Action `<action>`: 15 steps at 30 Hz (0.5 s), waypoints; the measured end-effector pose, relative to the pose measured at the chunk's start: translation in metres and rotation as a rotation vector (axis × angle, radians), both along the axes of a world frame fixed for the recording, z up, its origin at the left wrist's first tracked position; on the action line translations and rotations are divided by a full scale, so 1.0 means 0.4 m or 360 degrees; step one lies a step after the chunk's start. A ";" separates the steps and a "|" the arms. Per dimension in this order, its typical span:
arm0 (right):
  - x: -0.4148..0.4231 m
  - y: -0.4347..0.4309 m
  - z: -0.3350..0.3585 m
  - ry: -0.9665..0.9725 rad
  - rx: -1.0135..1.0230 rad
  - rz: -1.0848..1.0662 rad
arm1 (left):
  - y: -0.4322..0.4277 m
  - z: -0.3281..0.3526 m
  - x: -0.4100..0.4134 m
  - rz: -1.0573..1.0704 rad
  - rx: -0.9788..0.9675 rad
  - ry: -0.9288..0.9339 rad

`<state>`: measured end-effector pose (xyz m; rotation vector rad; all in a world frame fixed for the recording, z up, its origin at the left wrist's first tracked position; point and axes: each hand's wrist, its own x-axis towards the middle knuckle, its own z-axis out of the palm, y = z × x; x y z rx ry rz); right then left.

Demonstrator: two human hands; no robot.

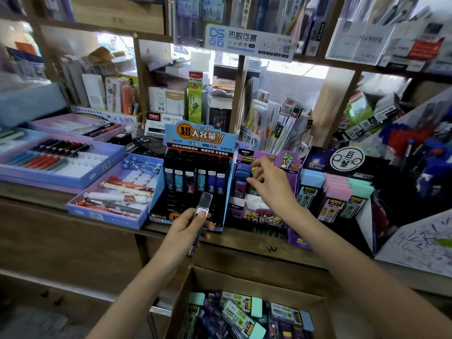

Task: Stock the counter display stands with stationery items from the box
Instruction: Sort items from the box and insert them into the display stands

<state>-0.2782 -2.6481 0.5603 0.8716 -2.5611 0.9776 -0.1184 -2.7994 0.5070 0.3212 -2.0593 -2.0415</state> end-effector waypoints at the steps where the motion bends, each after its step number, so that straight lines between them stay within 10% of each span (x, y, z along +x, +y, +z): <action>1: 0.001 0.001 0.001 0.0014 -0.0002 0.0010 | 0.002 0.002 -0.003 0.0000 -0.0014 0.0000; 15: 0.077 -0.013 -0.013 0.0076 0.0003 -0.0075 | 0.014 0.018 -0.016 -0.0002 -0.0012 0.0113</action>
